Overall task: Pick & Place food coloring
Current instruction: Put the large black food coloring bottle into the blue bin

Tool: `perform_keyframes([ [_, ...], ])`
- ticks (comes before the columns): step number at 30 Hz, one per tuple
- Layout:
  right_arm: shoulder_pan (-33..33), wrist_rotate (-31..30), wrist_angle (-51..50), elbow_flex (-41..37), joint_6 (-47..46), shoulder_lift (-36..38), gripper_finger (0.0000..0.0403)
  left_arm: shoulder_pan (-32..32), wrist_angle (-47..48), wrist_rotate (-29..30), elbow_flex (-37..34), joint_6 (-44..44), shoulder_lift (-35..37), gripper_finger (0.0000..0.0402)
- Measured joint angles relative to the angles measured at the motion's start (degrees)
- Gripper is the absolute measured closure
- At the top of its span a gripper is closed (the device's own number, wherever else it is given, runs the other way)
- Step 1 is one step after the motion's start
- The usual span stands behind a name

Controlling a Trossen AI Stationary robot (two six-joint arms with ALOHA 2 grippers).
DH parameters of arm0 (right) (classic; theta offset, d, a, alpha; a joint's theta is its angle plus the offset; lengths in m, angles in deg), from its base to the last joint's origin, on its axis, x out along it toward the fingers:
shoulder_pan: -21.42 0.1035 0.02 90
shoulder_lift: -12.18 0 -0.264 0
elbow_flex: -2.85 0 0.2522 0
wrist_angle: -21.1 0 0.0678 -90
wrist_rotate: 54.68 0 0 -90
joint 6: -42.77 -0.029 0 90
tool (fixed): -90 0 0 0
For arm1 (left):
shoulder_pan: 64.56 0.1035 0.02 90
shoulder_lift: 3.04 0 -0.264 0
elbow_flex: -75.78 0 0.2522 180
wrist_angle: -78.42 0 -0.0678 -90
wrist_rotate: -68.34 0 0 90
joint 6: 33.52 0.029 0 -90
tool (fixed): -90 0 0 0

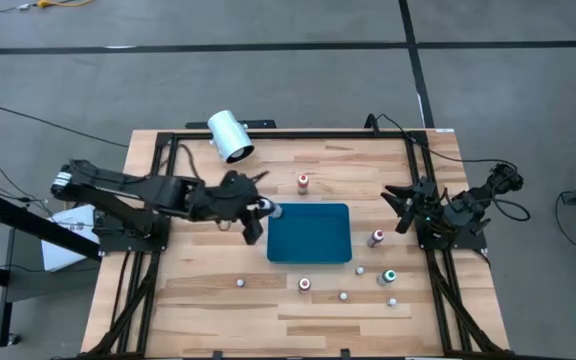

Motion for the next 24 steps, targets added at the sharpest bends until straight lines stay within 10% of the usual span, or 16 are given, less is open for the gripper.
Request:
perform_keyframes([
  [24, 0.0, 0.1, 0.0, 0.0, 0.0, 0.0, 0.0280, 7.5, -2.6, -8.2, 0.0, 13.0, -18.6, 0.0264],
])
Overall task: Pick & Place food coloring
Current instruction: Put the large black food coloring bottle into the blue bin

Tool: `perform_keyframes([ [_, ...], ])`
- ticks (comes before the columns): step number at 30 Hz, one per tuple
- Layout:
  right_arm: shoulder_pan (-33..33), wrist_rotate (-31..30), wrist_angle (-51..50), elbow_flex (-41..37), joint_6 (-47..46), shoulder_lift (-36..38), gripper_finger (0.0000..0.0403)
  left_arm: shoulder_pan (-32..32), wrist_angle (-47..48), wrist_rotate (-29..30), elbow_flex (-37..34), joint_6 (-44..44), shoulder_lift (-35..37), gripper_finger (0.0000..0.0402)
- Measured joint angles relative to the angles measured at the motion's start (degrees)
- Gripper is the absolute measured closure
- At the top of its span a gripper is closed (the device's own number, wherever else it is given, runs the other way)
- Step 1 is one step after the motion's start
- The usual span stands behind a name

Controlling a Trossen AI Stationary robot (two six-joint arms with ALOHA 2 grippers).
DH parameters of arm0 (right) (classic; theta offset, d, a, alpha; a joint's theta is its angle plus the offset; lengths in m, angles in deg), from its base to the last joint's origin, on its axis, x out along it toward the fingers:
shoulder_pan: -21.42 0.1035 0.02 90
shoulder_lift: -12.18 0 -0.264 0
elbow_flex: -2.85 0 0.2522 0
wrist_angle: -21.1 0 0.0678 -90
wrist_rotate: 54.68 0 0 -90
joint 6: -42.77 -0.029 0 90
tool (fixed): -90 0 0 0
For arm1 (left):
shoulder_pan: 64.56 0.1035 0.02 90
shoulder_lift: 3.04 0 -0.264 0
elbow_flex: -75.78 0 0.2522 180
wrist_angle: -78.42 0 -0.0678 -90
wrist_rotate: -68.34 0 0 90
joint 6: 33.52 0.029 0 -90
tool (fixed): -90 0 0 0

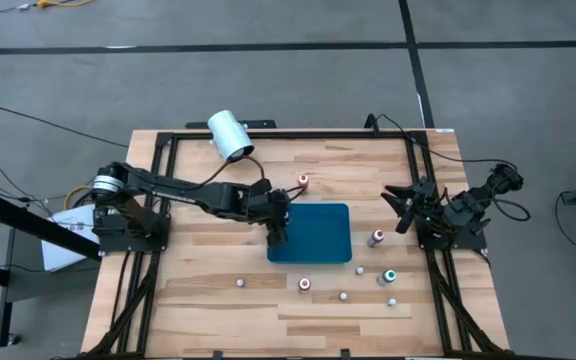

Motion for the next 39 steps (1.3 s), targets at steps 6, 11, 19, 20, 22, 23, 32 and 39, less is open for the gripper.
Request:
perform_keyframes([
  [6, 0.0, 0.0, 0.0, 0.0, 0.0, 0.0, 0.0280, 0.6, 0.3, 0.0, 0.0, 2.4, -3.5, 0.0264],
  [11, 0.0, 0.0, -0.1, 0.0, 0.0, 0.0, 0.0280, 0.6, 0.6, 0.2, -0.2, 3.6, -5.8, 0.0264],
  [19, 0.0, 0.0, -0.3, 0.0, 0.0, 0.0, 0.0280, 0.6, 0.5, 1.6, -0.2, 4.0, -6.2, 0.0264],
  [20, 0.0, 0.0, -0.3, 0.0, 0.0, 0.0, 0.0280, 0.6, 0.5, 1.5, -0.2, 4.2, -6.2, 0.0264],
  [22, 0.0, 0.0, -0.5, 0.0, 0.0, 0.0, 0.0280, 0.6, 0.5, 1.2, -0.2, 4.2, -6.2, 0.0264],
  [23, 0.0, 0.0, -0.5, 0.0, 0.0, 0.0, 0.0280, 0.6, 0.5, 1.2, -0.2, 4.2, -6.2, 0.0264],
  [32, 0.0, 0.0, -0.5, 0.0, 0.0, 0.0, 0.0280, 0.4, 3.0, 1.1, -0.7, 3.0, -6.2, 0.0264],
  [39, 0.0, -0.1, -0.5, 0.0, 0.0, 0.0, 0.0280, 0.4, 0.6, 1.2, -3.6, 1.9, -6.0, 0.0264],
])
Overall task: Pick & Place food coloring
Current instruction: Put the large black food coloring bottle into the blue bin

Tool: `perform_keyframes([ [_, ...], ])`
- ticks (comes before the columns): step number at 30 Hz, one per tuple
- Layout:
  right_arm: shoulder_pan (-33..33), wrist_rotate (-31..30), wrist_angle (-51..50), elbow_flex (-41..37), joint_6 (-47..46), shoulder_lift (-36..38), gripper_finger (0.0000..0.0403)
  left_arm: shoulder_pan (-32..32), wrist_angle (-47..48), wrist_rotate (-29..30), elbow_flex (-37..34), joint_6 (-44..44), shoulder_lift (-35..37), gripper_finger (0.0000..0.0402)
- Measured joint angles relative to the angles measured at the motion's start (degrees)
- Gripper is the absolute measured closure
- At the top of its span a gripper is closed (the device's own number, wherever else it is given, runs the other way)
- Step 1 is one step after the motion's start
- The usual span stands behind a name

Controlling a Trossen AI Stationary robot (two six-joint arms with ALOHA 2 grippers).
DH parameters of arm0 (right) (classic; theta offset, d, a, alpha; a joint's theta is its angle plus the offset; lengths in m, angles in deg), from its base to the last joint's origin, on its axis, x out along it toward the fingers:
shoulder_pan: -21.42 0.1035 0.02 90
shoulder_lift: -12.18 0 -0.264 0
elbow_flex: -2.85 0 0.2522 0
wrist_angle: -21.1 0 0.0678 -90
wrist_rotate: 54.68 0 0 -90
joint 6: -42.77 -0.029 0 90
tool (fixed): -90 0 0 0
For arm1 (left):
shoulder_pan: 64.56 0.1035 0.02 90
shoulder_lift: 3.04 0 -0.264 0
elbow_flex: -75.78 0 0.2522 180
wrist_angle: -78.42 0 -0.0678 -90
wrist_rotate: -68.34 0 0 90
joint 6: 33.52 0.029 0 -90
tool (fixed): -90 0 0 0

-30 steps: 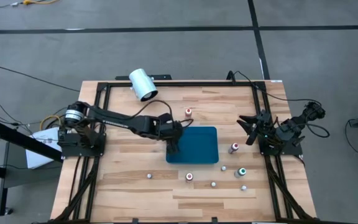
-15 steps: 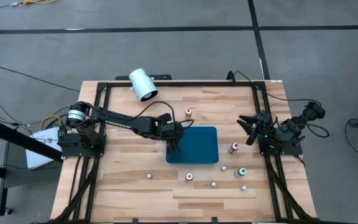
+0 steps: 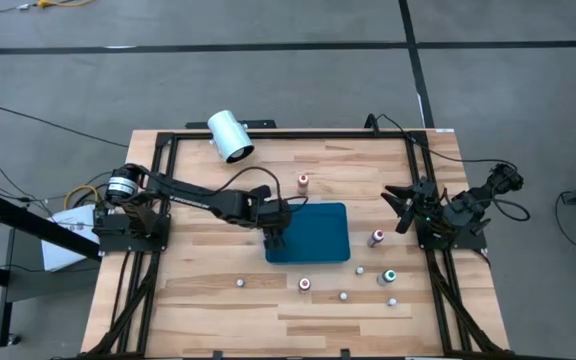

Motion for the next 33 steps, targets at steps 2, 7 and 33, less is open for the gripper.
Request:
perform_keyframes([
  [2, 0.0, 0.0, 0.0, 0.0, 0.0, 0.0, 0.0280, 0.0, -0.5, 0.3, -0.3, 0.0, 0.0, 0.0264],
  [7, 0.0, 0.0, 0.0, 0.0, 0.0, 0.0, 0.0280, 0.0, -0.7, 0.6, -0.3, 0.0, 0.0, 0.0264],
  [33, 0.0, 0.0, 0.0, 0.0, 0.0, 0.0, 0.0280, 0.1, 0.6, 6.5, -0.6, 0.2, -0.2, 0.0169],
])
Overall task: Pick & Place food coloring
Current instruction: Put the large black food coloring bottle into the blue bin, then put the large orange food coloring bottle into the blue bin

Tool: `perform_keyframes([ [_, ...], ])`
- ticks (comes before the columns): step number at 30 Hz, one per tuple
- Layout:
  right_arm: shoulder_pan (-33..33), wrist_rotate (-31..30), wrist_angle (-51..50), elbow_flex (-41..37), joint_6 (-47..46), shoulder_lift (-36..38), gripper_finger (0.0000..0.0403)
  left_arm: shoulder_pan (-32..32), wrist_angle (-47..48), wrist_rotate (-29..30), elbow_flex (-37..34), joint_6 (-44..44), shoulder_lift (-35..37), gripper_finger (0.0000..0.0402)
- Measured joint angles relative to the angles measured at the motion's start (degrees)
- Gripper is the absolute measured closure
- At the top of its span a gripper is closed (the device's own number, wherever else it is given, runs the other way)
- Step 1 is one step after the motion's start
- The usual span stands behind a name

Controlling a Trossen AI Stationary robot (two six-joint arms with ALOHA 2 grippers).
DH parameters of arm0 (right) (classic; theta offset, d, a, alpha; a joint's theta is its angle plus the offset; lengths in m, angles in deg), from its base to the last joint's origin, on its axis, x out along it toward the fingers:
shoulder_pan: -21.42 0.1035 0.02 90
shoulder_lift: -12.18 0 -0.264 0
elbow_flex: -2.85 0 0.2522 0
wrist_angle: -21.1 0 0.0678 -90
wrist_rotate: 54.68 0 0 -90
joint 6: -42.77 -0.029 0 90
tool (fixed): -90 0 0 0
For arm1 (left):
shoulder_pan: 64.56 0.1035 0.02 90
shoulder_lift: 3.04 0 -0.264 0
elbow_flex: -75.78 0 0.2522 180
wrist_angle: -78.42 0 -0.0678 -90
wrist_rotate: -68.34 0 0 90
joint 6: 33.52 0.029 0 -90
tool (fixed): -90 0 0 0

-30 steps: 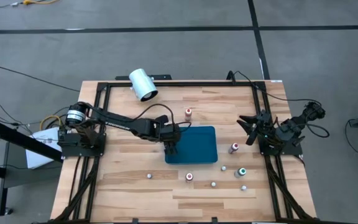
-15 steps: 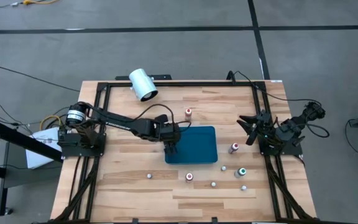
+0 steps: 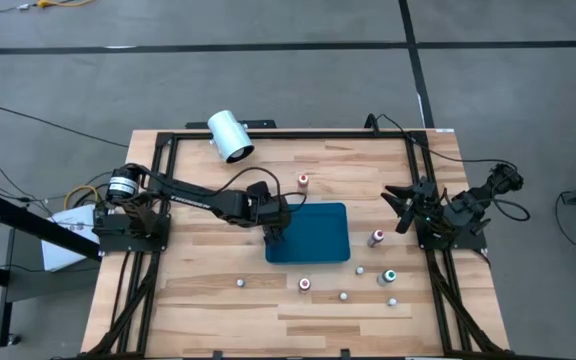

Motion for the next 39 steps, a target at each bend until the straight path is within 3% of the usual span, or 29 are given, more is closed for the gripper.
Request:
perform_keyframes([
  [11, 0.0, 0.0, 0.0, 0.0, 0.0, 0.0, 0.0280, 0.0, 3.2, 0.0, 0.1, 0.0, 3.1, 0.0136],
  [18, 0.0, 0.0, 0.0, 0.0, 0.0, 0.0, 0.0280, 0.1, 5.4, -0.1, 0.6, 0.0, 10.1, 0.0122],
  [29, 0.0, 0.1, 0.2, 0.0, 0.0, 0.0, 0.0280, 0.1, 10.5, 0.7, 10.5, 0.0, 21.9, 0.0120],
  [39, 0.0, 0.1, 0.2, 0.0, 0.0, 0.0, 0.0280, 0.1, 7.3, 0.7, 18.6, 3.3, 24.0, 0.0120],
])
